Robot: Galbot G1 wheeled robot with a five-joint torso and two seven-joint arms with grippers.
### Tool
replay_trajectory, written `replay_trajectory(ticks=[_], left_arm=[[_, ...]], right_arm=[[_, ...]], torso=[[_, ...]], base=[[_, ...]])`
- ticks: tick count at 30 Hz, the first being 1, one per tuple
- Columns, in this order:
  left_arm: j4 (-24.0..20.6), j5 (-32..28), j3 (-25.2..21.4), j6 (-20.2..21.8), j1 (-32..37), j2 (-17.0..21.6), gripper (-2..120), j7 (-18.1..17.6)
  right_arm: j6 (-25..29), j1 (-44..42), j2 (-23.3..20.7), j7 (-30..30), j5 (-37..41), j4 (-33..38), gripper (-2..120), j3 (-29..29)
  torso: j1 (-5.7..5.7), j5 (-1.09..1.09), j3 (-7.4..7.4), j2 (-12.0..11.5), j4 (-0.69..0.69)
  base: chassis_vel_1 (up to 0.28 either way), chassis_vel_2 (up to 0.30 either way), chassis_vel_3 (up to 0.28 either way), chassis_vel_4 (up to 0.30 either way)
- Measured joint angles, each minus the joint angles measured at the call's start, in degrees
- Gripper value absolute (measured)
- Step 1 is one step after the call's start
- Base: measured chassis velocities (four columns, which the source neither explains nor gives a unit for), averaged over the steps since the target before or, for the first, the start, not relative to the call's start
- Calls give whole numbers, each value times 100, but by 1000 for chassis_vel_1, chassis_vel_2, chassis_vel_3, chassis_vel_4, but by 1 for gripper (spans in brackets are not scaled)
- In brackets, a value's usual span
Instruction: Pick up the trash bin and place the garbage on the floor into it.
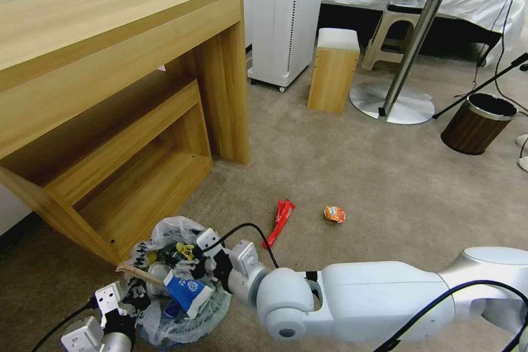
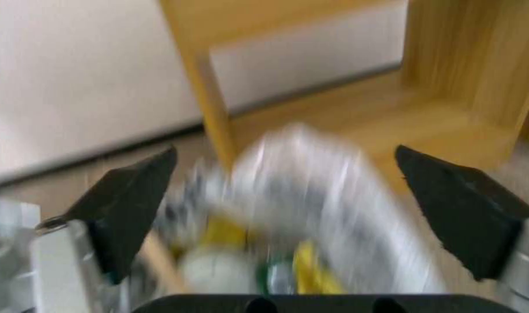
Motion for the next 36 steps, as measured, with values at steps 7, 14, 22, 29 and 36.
replay_trajectory(ticks=[7, 14, 22, 29, 36], left_arm=[[-2, -71, -65, 15, -25, 50, 0, -23], [-18, -156, -106, 34, -26, 146, 0, -35], [-8, -333, -123, 73, -108, 300, 0, -66], [-9, -382, -127, 77, -169, 437, 0, -64], [13, -394, -84, 74, -212, 537, 0, -60]], right_arm=[[140, -644, -88, -238, -165, 29, 100, 1552], [110, -1362, -568, -268, -536, 37, 100, 3051], [80, -2474, -1119, -128, -852, 122, 100, 5057], [-243, -3666, -1345, 241, -1406, 165, 100, 6368], [-411, -4510, -1365, 531, -1687, 251, 100, 7126]], torso=[[0, 1, 0, 0, 1], [0, 1, 0, 0, -1], [0, 1, 0, 0, 0], [0, 2, 0, 0, -1], [0, 2, 0, 0, -1]], base=[[0, 0, 0, 0], [0, 0, 0, 0], [0, 0, 0, 0], [0, 0, 0, 0], [0, 0, 0, 0]])
